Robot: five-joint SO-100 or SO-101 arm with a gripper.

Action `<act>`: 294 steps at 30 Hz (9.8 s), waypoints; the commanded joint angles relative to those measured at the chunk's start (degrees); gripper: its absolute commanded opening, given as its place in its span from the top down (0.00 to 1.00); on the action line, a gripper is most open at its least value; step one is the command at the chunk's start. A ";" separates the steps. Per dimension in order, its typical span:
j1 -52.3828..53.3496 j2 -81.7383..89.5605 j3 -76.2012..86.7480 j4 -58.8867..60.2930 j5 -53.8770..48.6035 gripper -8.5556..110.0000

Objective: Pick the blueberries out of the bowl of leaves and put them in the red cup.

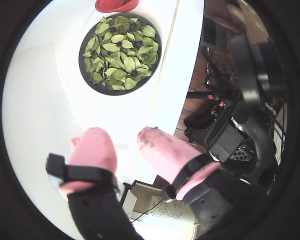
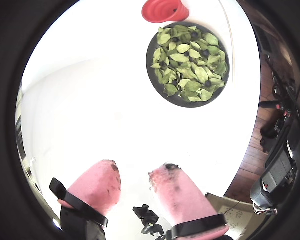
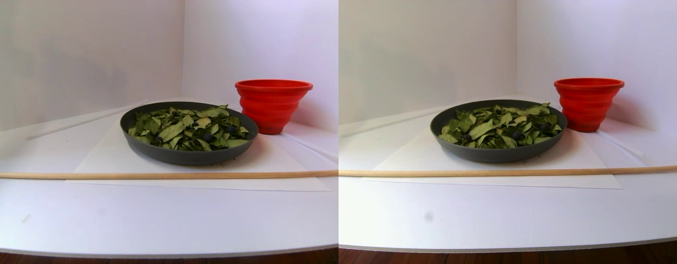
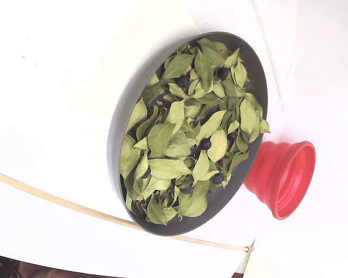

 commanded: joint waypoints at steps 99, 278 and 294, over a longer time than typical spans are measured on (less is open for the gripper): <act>-9.14 -26.28 3.34 -12.39 -37.71 0.81; -9.58 -94.22 27.86 -98.70 -70.31 0.81; -10.81 -97.12 26.28 -100.55 -69.26 0.81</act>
